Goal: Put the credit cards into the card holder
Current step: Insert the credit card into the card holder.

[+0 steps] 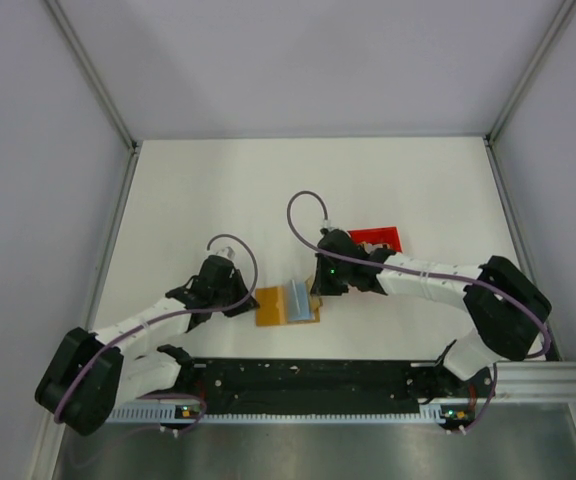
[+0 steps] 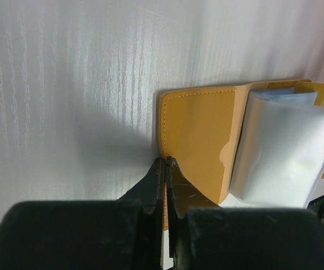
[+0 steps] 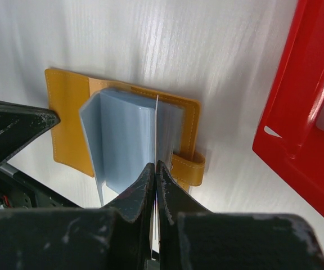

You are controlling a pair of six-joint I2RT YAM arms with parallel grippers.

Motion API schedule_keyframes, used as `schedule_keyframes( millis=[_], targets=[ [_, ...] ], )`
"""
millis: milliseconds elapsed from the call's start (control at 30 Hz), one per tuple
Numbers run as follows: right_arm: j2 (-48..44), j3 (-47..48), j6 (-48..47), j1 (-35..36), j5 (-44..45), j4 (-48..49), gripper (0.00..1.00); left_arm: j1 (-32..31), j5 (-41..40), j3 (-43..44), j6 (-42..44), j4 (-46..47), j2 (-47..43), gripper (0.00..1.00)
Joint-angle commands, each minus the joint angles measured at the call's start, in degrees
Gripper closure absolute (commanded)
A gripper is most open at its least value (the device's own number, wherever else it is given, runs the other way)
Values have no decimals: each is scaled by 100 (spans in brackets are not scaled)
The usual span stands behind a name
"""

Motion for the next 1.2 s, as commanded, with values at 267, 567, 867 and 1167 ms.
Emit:
schedule_keyframes(
  millis=[267, 567, 867, 1167],
  targets=[
    [153, 508, -67, 144, -872, 653, 100, -21, 10, -81, -72, 335, 78, 100],
    [601, 517, 22, 144, -1592, 1075, 100, -21, 19, -116, -81, 458, 122, 100],
    [163, 465, -119, 153, -909, 821, 100, -21, -8, -124, -72, 405, 114, 100],
    [-313, 315, -295, 74, -54, 125, 100, -21, 18, -107, -46, 397, 78, 100]
  ],
)
